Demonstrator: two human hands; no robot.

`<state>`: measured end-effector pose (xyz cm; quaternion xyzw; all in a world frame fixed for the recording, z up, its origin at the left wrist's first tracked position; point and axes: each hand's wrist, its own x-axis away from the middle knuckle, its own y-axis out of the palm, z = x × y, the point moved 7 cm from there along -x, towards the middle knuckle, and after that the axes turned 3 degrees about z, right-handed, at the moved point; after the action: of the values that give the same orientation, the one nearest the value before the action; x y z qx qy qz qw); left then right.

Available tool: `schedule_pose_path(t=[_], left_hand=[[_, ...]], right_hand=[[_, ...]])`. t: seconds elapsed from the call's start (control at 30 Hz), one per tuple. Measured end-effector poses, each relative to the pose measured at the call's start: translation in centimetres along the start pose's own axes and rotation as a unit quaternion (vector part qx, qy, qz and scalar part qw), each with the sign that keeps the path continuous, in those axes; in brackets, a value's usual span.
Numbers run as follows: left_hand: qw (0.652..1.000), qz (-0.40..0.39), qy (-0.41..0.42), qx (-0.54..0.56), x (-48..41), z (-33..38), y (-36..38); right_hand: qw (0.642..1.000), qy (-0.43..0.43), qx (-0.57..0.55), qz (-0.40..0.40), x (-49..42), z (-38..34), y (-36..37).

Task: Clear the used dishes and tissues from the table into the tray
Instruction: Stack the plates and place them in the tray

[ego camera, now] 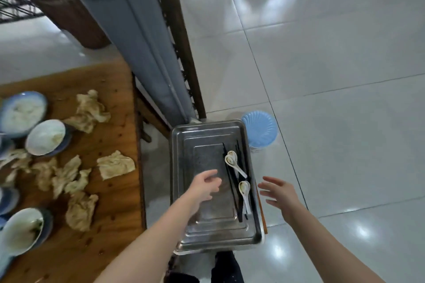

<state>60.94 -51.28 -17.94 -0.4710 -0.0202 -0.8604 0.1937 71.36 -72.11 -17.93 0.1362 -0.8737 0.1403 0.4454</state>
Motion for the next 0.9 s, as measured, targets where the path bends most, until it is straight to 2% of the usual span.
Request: schedule_pose_path(t=[0.3, 0.47, 0.7, 0.9], left_hand=[[0.986, 0.093, 0.101, 0.092, 8.3, 4.9, -12.3], [0.973, 0.134, 0.135, 0.134, 12.6, 4.3, -19.6], [0.950, 0.176, 0.138, 0.220, 18.0, -2.9, -30.1], [0.938, 0.195, 0.151, 0.244, 22.1, -11.7, -38.0]], right_hand=[[0.981, -0.153, 0.109, -0.045, 5.3, -8.9, 10.9], [0.965, -0.182, 0.158, -0.099, 8.3, -10.7, 18.5], [0.946, -0.226, 0.170, -0.155, 15.1, -10.5, 30.5], [0.945, -0.224, 0.174, -0.164, 21.3, -5.3, 38.9]])
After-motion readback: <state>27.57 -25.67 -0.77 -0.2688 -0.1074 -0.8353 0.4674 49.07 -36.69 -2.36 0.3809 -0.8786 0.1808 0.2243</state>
